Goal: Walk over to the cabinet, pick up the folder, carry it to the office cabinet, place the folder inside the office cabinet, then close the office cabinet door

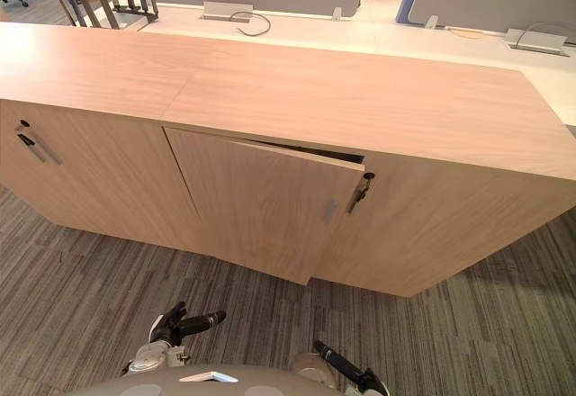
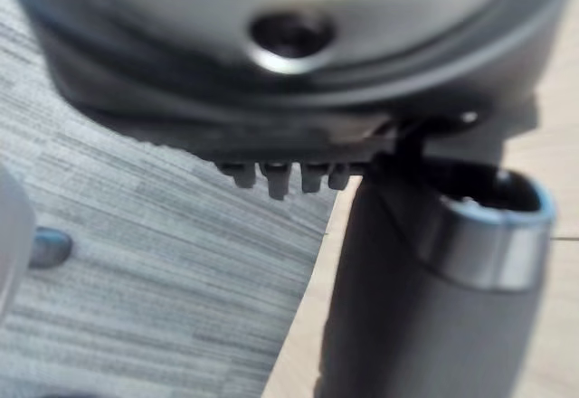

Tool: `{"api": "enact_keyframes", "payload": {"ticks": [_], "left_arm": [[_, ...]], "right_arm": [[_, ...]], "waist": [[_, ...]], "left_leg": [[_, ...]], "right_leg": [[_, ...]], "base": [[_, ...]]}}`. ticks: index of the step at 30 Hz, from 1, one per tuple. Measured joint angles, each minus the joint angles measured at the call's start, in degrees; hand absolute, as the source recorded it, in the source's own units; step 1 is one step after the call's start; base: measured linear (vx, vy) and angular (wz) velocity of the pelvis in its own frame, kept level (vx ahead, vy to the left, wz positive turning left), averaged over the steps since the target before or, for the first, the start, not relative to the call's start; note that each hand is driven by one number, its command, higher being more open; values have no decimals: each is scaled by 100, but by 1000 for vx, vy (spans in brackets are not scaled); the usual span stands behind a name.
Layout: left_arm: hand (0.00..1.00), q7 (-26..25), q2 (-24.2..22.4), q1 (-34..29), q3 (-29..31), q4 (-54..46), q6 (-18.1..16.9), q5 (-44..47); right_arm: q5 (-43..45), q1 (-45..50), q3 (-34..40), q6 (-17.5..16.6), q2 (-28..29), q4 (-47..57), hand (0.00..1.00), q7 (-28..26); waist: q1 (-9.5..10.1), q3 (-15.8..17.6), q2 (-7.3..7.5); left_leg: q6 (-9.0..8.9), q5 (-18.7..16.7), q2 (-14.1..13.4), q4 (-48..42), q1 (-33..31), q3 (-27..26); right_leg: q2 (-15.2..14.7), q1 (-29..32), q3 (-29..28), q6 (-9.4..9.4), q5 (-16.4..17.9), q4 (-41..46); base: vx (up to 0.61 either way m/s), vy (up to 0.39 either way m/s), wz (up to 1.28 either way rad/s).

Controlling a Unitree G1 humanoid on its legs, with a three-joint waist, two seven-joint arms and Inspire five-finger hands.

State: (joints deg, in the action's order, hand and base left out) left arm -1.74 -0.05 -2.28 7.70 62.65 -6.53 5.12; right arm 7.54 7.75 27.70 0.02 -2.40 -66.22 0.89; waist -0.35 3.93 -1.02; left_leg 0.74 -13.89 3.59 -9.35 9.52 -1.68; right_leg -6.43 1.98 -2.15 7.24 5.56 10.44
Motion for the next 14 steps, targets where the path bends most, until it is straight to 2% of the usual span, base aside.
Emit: {"api": "enact_keyframes", "payload": {"ticks": [2, 6, 11, 14], "left_arm": [[100, 120, 104, -46, 2, 249, 2, 132], [100, 196, 210, -103, 0, 495, 22, 154], [100, 201, 284, -92, -59, 549, 23, 110], [100, 181, 331, -44, -395, 550, 23, 91]], "right_arm": [[3, -13, 122, -30, -43, -136, 100, -2], [21, -87, 72, -61, -121, -337, 100, 11], [86, -148, -206, -69, -191, -502, 100, 90], [195, -153, -416, -75, -214, -501, 100, 142]], "waist": [[0, -83, -73], [-14, -138, -76], [-10, -245, -10], [-33, -266, 9]], "left_leg": [[6, 4, -54, 49, -1, 37], [6, 3, -84, 76, -48, 131], [7, 3, -135, 186, -118, 141], [6, 3, -182, 212, -102, 139]], "right_leg": [[66, -286, 63, -25, -332, -677], [100, -514, 198, -80, -636, -1257], [189, -494, 205, -143, -775, -1484], [255, -495, 199, -185, -805, -1490]], "base": [[71, 20, -11], [49, -6, 3], [25, -29, -2], [21, -51, -3]]}}
